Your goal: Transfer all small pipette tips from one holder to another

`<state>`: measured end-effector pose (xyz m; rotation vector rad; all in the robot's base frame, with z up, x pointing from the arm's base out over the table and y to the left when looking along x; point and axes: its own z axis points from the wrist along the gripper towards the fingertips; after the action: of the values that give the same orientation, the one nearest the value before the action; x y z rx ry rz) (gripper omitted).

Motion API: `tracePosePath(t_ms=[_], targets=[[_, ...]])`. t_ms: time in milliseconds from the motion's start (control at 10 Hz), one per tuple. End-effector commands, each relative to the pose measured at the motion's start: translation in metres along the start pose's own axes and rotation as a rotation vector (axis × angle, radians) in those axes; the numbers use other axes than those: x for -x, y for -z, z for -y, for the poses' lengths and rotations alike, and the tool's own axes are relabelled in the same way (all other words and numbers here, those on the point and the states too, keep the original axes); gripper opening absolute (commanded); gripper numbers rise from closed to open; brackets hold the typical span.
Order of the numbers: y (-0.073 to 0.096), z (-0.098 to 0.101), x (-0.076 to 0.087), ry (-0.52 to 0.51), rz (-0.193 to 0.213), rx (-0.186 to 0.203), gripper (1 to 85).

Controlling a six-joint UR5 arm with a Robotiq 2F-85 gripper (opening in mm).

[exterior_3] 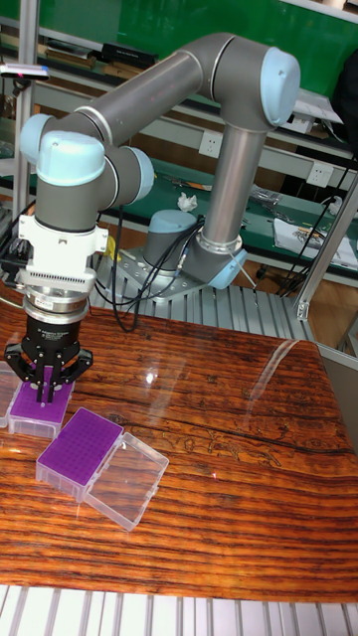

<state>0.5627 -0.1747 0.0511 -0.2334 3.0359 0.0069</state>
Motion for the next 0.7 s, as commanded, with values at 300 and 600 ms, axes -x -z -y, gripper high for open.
tracePosePath(t_ms=[300,600], targets=[[-0.007,0.007,-0.004,-0.002,-0.023,-0.039,20.3],[0.0,-0.002,-0.004,-0.023,-0.032,-0.056,21.0]])
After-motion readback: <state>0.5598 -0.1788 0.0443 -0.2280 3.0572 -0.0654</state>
